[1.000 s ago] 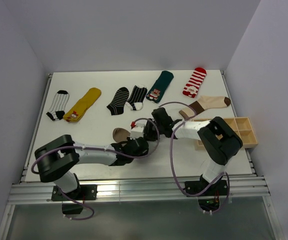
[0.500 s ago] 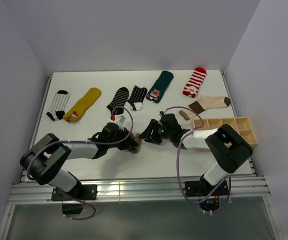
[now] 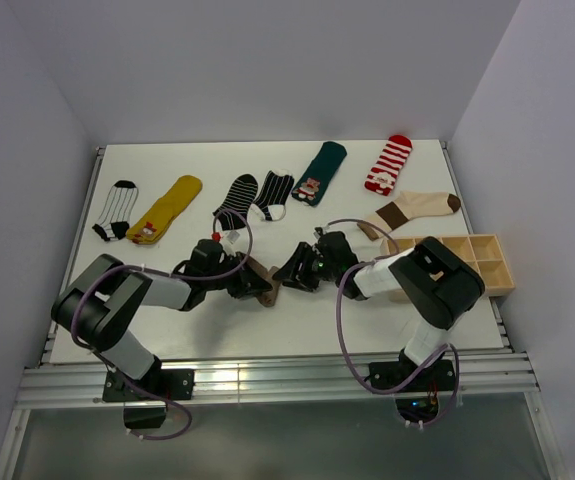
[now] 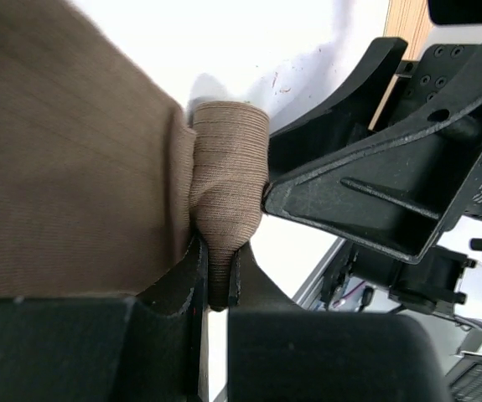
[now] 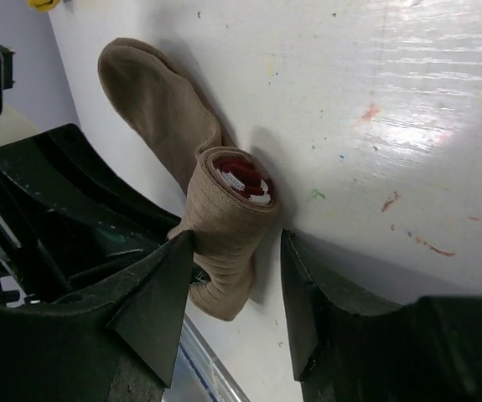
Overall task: Roll the socks
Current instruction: Roll the sock at the center of the board.
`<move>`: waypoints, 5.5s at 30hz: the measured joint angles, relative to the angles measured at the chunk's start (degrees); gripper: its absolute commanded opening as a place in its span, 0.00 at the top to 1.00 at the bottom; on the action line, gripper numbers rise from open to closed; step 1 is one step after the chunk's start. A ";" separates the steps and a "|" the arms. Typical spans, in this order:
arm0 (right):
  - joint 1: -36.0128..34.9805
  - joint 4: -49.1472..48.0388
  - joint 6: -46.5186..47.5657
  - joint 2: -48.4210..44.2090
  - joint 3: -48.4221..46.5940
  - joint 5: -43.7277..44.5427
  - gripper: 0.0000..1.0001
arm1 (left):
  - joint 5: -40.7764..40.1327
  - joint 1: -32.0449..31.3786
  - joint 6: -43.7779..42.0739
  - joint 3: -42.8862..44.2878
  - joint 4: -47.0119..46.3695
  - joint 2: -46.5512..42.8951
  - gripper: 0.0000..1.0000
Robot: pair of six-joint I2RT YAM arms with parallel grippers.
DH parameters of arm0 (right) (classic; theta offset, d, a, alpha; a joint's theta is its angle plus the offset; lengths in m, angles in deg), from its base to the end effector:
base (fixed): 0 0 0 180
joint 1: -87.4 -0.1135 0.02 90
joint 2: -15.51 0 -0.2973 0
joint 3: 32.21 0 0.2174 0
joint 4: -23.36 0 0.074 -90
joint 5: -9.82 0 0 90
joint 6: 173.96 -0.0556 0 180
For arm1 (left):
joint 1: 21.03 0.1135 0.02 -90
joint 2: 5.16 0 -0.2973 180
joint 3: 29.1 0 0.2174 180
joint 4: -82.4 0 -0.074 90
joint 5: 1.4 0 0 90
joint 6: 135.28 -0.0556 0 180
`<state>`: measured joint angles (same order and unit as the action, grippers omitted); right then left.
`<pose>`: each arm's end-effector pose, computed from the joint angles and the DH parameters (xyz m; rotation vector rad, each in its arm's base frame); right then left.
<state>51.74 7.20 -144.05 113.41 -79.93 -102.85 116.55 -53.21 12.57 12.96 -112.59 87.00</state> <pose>0.2345 0.1946 0.1709 0.2629 2.4464 1.2934 0.2158 -0.1666 0.1730 -0.2359 2.4633 -1.3333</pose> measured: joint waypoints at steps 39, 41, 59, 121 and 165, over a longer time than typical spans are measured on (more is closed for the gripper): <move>-1.99 38.56 12.07 5.25 -24.90 3.37 1.00 | -50.12 -26.23 -18.27 5.42 25.31 -19.30 0.43; -1.99 41.07 12.68 5.79 -26.53 3.54 1.00 | -54.55 -28.89 -20.81 6.51 25.20 -17.18 0.43; -1.92 44.30 13.73 7.23 -28.41 1.97 1.00 | -66.49 -35.63 -31.74 14.10 22.40 -0.70 0.49; 2.14 2.43 1.33 2.99 -5.22 -0.92 0.47 | 8.70 5.66 -9.62 12.07 14.36 6.05 0.97; -0.46 45.57 15.54 8.85 -31.74 2.97 1.00 | -46.69 -20.20 -21.07 3.17 24.20 -24.44 0.49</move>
<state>51.28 52.77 -128.51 122.27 -111.67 -99.88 69.86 -73.41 -8.50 16.13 -88.39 62.56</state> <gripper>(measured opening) 0.133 0.510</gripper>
